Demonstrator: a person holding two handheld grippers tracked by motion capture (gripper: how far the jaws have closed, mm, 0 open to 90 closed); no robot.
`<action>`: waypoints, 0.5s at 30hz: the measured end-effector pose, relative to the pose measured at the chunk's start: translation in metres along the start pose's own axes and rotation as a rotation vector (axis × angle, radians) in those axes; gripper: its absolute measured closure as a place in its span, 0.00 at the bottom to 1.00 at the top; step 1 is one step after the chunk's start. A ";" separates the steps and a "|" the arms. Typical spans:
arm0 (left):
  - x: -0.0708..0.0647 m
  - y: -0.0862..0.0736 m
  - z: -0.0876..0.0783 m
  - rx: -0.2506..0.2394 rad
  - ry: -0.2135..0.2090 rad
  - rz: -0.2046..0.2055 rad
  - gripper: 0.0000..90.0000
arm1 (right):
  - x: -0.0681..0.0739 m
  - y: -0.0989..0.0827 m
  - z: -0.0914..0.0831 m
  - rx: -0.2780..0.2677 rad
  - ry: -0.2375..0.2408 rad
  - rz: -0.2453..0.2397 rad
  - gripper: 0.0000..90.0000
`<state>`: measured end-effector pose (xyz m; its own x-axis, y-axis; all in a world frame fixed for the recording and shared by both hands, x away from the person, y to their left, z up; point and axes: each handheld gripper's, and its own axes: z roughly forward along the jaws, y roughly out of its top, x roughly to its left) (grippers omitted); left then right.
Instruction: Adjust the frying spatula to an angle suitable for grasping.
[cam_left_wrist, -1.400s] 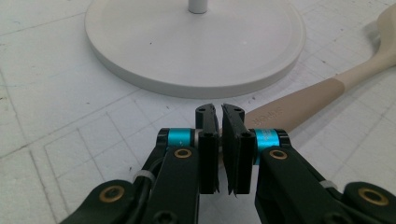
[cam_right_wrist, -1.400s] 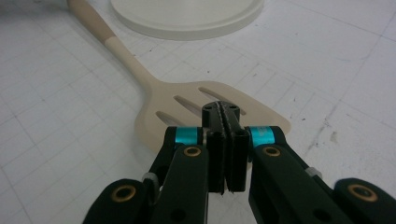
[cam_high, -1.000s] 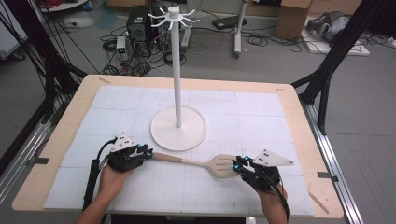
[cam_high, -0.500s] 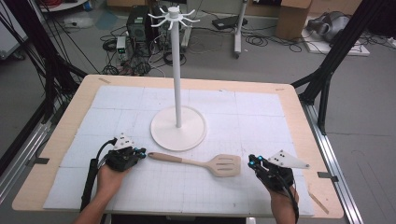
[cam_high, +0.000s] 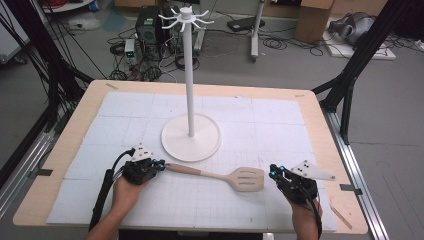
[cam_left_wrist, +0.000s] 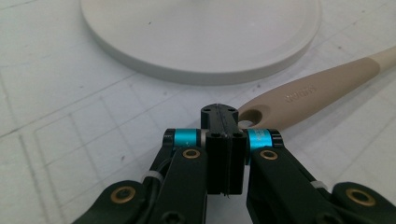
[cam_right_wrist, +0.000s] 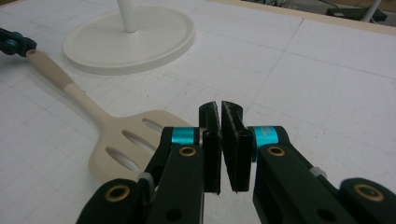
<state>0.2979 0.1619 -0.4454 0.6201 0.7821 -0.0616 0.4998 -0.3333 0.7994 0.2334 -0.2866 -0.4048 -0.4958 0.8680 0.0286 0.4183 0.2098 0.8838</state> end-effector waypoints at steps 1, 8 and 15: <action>-0.003 0.002 0.002 -0.002 -0.004 -0.002 0.99 | 0.000 0.000 0.000 0.002 -0.001 0.006 0.96; -0.016 0.009 0.011 -0.007 -0.028 0.007 0.99 | -0.003 -0.002 -0.003 -0.006 -0.011 0.010 0.95; -0.018 0.007 0.018 0.004 -0.043 -0.013 0.98 | -0.003 -0.003 -0.003 -0.002 -0.013 0.019 0.92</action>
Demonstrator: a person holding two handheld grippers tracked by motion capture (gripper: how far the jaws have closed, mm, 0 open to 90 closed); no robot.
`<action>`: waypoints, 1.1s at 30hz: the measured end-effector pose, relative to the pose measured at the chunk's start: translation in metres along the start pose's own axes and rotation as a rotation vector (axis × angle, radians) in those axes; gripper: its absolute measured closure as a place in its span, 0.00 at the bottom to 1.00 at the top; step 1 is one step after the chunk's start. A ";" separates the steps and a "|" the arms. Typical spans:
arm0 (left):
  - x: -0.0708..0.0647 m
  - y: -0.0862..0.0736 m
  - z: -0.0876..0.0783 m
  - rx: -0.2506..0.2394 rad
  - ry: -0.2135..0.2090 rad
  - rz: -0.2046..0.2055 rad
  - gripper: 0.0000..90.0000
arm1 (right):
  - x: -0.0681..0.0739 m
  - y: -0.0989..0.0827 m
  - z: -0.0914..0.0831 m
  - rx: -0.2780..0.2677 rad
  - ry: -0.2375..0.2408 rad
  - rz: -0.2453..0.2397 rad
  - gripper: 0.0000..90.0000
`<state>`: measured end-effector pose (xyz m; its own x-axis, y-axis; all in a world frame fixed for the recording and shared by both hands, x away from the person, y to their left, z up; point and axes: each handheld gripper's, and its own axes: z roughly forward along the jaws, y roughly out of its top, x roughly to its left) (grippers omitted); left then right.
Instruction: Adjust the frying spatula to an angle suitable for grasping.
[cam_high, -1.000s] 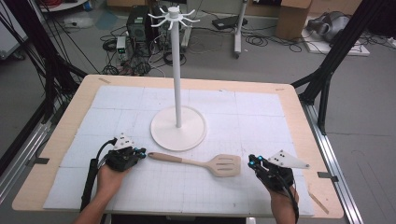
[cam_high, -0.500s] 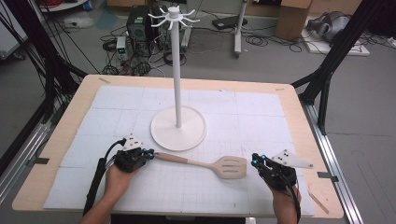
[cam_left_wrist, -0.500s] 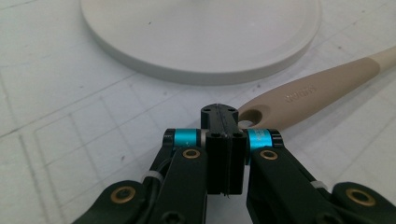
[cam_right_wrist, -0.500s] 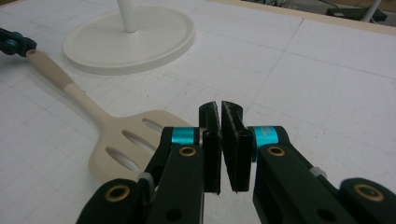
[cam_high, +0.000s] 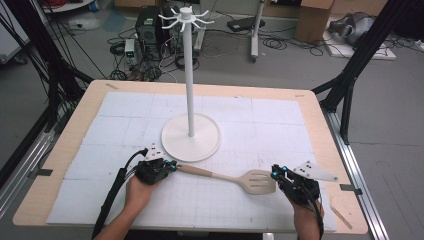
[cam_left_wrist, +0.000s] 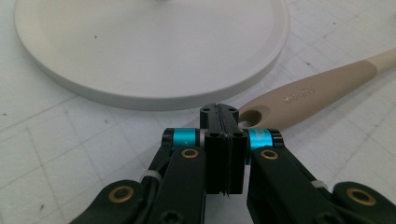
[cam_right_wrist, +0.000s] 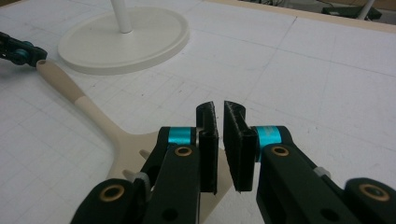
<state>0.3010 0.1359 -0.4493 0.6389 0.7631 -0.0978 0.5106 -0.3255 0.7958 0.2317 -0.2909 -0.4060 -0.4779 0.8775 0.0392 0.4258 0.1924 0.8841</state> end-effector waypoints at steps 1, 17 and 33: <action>0.001 0.000 -0.001 -0.004 -0.005 -0.004 0.97 | 0.000 0.000 0.000 -0.004 -0.001 -0.002 0.92; 0.037 -0.009 -0.060 -0.267 -0.050 -0.050 0.45 | -0.012 -0.004 -0.014 -0.050 -0.048 0.039 0.26; 0.052 -0.029 -0.094 -0.428 0.016 -0.071 0.20 | -0.008 -0.007 -0.016 -0.055 -0.014 0.003 0.18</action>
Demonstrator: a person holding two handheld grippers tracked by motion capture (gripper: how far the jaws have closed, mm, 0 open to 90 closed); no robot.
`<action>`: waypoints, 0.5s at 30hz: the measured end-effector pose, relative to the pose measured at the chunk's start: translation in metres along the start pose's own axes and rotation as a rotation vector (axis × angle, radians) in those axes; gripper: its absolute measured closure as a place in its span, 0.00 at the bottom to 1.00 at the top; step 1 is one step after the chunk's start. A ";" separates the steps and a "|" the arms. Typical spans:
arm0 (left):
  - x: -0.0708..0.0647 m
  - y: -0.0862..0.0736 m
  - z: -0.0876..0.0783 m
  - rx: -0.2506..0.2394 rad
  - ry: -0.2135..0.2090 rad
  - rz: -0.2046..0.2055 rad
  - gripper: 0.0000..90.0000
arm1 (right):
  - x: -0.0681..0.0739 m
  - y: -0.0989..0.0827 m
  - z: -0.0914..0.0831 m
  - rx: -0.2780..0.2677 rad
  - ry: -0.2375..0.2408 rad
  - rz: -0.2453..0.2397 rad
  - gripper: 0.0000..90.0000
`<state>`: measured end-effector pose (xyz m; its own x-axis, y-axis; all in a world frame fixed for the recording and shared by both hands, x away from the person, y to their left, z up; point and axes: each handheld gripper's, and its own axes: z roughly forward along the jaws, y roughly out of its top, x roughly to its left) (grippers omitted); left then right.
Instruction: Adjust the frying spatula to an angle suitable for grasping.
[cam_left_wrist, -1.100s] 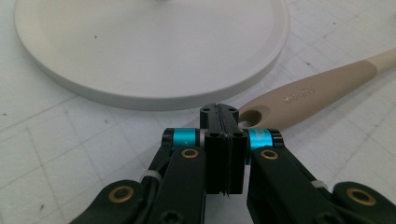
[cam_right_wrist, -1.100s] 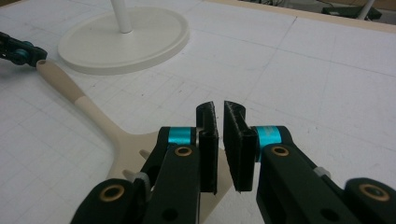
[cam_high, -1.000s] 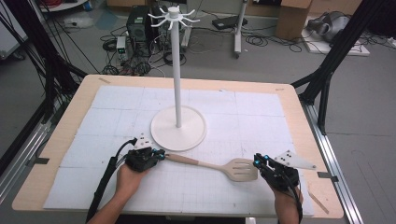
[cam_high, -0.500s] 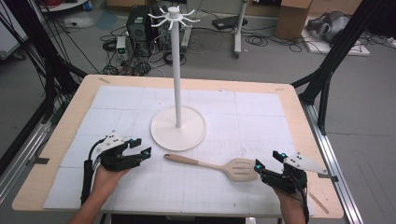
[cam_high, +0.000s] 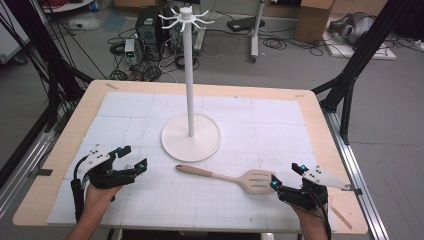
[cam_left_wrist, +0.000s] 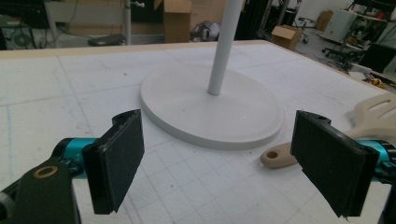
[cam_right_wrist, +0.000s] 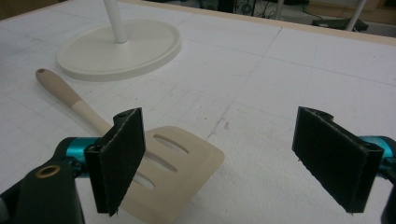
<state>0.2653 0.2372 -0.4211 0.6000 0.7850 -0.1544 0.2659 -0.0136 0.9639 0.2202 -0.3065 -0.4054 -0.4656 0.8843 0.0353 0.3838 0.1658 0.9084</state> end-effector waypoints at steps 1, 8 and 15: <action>0.001 0.000 -0.001 -0.002 -0.004 -0.007 0.20 | 0.000 0.000 0.000 -0.003 -0.003 0.009 0.18; 0.003 -0.002 -0.006 -0.011 0.001 -0.010 0.22 | -0.002 0.000 0.000 -0.020 -0.014 0.020 0.18; 0.002 -0.002 -0.011 -0.019 0.013 -0.010 0.23 | -0.001 0.001 0.002 -0.023 -0.009 0.017 0.18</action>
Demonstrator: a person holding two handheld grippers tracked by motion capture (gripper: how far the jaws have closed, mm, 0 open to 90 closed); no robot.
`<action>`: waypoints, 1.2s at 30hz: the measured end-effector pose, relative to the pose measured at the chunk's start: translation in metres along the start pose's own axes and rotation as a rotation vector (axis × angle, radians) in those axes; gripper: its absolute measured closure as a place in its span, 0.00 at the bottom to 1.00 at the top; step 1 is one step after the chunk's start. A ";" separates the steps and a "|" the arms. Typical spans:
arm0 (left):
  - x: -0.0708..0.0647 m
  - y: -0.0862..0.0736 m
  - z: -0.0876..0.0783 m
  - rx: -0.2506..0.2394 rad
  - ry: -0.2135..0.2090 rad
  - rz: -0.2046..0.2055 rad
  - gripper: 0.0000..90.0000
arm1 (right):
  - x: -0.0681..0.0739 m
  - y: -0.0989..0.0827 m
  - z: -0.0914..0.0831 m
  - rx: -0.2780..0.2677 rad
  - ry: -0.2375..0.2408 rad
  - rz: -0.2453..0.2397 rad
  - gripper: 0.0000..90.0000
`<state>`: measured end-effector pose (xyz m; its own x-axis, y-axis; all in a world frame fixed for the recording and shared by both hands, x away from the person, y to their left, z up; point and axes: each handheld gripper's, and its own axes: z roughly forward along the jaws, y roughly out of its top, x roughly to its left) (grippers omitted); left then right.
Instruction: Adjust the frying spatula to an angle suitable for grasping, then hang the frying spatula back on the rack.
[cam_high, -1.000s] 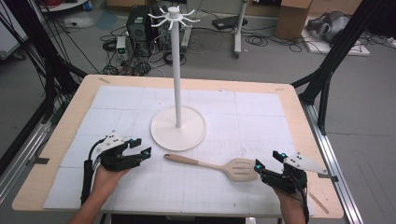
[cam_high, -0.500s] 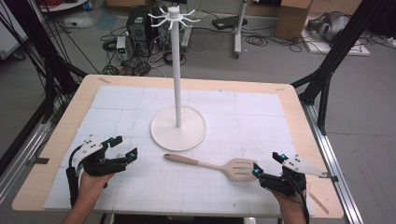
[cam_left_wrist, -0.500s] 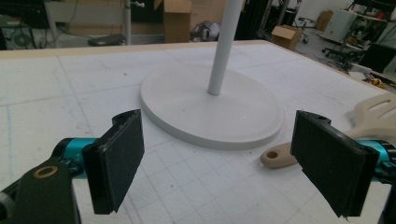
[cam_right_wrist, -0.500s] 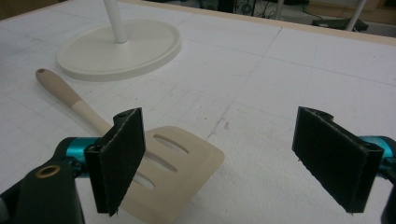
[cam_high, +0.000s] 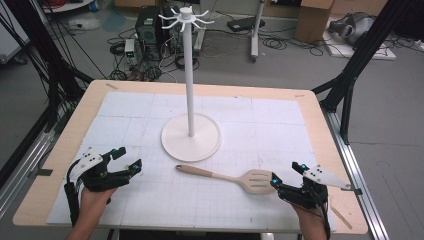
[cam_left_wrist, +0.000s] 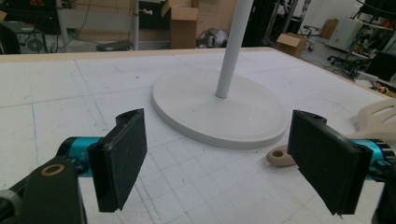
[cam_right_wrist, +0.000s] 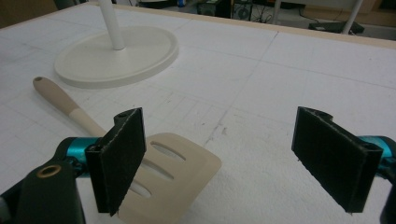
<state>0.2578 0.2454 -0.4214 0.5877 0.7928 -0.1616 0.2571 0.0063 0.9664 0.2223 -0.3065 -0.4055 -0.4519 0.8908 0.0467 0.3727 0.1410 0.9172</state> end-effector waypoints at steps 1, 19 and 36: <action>0.000 0.000 0.000 0.001 0.000 0.002 0.23 | 0.000 0.001 0.000 0.000 0.003 -0.002 0.18; -0.002 -0.005 0.001 0.030 -0.015 -0.009 0.23 | 0.030 0.027 0.035 0.040 0.211 -0.058 0.20; -0.004 -0.007 0.003 0.051 -0.026 -0.013 0.24 | 0.057 0.041 0.092 0.341 0.441 -0.325 0.45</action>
<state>0.2559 0.2408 -0.4280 0.6038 0.7766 -0.1797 0.3029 -0.0150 0.9529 0.2866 -0.2097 -0.4016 -0.8486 0.5288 0.0125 0.3648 0.5679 0.7378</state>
